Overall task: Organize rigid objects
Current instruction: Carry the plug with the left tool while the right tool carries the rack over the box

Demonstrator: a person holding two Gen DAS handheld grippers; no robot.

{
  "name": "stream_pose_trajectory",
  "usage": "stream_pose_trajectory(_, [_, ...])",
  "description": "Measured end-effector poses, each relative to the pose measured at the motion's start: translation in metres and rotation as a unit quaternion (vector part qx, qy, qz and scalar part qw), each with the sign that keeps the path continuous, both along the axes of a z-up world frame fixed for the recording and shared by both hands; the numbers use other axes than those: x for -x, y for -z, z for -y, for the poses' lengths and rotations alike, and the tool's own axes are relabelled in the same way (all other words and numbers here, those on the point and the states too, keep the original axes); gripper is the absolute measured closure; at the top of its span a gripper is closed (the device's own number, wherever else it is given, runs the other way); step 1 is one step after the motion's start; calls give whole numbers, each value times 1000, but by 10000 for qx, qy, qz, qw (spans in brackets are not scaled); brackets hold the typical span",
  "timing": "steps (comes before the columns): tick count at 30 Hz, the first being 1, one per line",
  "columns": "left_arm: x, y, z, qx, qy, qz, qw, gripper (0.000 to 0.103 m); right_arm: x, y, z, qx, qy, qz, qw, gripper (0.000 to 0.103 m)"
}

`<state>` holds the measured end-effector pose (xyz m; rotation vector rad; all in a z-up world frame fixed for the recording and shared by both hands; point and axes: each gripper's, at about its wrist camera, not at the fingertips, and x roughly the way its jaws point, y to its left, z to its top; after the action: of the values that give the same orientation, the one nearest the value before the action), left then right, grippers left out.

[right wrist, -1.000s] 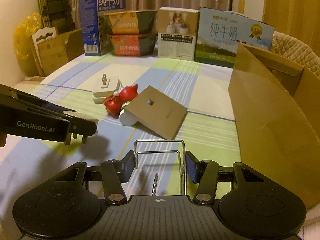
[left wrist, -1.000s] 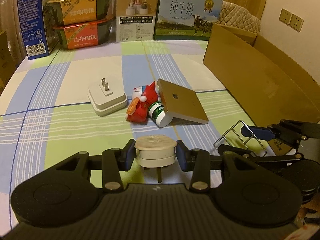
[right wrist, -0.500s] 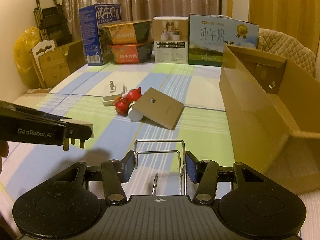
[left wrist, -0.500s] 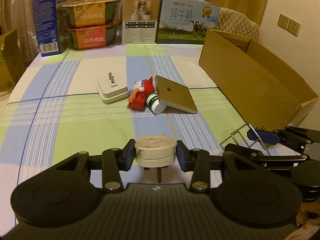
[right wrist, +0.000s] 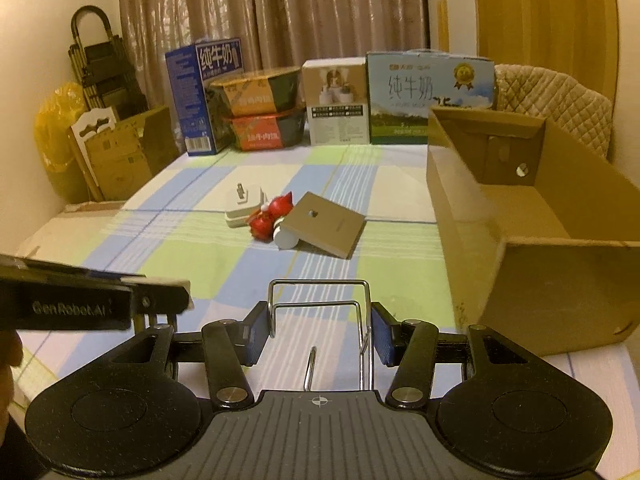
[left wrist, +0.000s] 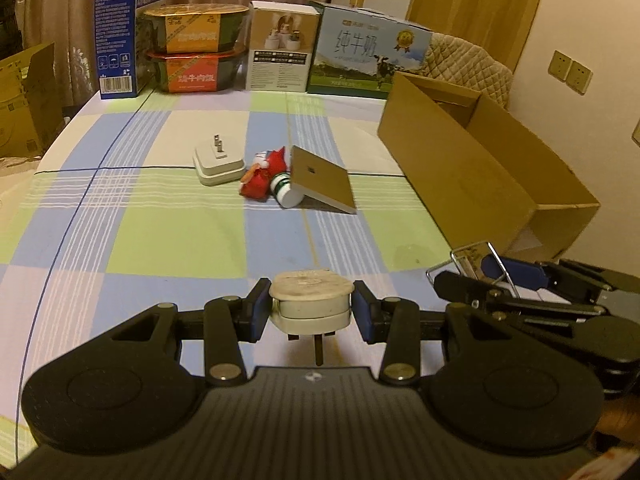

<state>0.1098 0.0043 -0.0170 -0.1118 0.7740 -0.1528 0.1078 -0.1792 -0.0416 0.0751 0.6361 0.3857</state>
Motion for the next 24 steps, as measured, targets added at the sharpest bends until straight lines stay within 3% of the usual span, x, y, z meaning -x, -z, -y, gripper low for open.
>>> stream_pose_trajectory(14, [-1, -59, 47, 263, 598, 494, 9966, 65, 11, -61, 62, -324, 426, 248, 9983, 54])
stream_pose_trajectory(19, [-23, -86, 86, 219, 1003, 706, 9922, 65, -6, -93, 103, -188, 614, 566, 9963, 54])
stream_pose_trajectory(24, [-55, -102, 132, 206, 1399, 823, 9865, 65, -42, -106, 144, 62, 851, 639, 9943, 54])
